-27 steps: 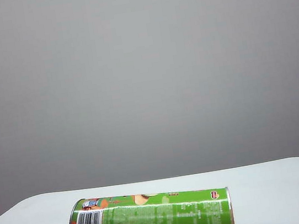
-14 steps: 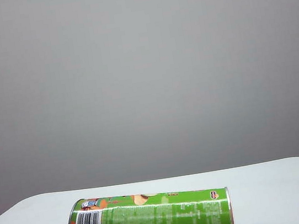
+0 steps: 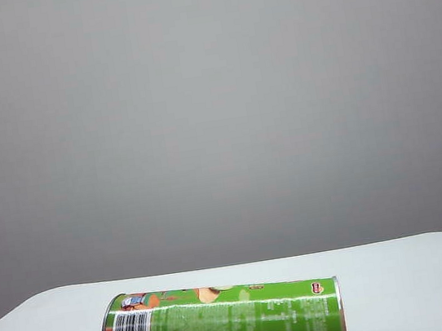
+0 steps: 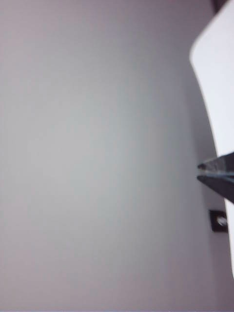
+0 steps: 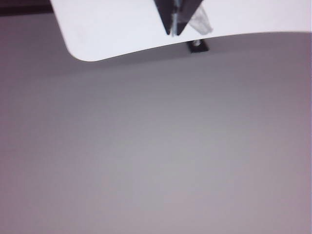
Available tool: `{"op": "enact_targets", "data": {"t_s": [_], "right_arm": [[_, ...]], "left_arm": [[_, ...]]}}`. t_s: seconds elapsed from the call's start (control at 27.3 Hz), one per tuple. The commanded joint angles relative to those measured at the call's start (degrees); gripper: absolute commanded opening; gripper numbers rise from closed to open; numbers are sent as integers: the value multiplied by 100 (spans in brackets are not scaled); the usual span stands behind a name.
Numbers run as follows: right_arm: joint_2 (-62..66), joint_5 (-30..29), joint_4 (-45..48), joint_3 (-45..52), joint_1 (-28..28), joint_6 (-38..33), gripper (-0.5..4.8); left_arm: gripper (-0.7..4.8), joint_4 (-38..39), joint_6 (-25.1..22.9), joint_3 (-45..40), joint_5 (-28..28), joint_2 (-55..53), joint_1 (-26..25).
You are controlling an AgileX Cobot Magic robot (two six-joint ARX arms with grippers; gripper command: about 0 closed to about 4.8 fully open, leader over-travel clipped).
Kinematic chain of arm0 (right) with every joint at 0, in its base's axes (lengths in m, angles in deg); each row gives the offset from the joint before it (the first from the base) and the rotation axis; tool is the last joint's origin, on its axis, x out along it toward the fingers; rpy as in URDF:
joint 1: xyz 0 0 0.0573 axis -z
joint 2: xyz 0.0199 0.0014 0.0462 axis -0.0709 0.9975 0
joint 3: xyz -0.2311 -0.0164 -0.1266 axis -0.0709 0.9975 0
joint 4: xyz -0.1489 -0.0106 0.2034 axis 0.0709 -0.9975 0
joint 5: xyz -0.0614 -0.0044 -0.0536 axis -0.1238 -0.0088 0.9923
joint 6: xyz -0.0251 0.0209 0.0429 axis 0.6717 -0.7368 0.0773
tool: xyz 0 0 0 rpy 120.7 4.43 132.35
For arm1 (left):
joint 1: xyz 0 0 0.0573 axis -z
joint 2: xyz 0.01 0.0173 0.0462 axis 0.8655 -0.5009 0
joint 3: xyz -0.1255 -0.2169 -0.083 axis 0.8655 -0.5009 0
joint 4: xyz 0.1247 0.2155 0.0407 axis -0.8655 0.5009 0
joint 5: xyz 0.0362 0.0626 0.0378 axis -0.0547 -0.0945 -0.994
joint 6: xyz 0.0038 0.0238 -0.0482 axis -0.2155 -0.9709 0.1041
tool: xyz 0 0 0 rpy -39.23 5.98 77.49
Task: Pick up the green tub of chips from the desk, pull out the transparent container with the chips inside partially, and then place the chips back on the desk.
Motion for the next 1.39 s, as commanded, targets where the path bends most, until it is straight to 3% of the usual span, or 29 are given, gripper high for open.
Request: {"op": "enact_targets", "data": {"t_s": [0.04,0.15,0.22,0.33,0.44,0.69,0.77,1.02,1.1,1.13,1.17,1.39], "right_arm": [[588,-479,15,-562,-7,-20,-1],[1176,-957,-219,-1145,-7,22,-1],[1714,-1263,-841,-1670,-7,328,-1],[2074,-1364,-1281,-1945,-11,601,-1],[2345,-1596,-1456,-2044,-9,828,-1],[2789,-3034,-1604,-2044,-11,1217,0],[3053,-3480,-1690,-2044,-35,1266,0],[3412,-3613,-2024,-2044,-48,1652,0],[3501,-3617,-2085,-2044,-46,1652,0],[3609,-3740,-2087,-2041,-50,1652,0],[3685,-3864,-2083,-2041,-50,1652,0],[4072,-3915,-2090,-2041,-50,1674,2]], "left_arm": [[-2,603,-717,391,190,-413,7],[-2,1268,-1165,964,446,-1130,22],[-2,1705,-1698,1425,566,-1735,42],[-2,2068,-1945,1814,553,-2166,107],[-2,2583,-2500,2229,498,-2551,310],[-1,3429,-4439,2741,-704,-3272,1751],[-1,3676,-4922,2973,-918,-3860,2430],[32,3862,-5455,3355,-1049,-4937,3016],[37,3958,-5652,3456,-1036,-5184,3025],[82,4146,-5910,3580,-1023,-5451,3025],[93,4238,-6026,3639,-1010,-5560,3025],[95,4920,-6848,4194,-922,-6336,3025]]}}
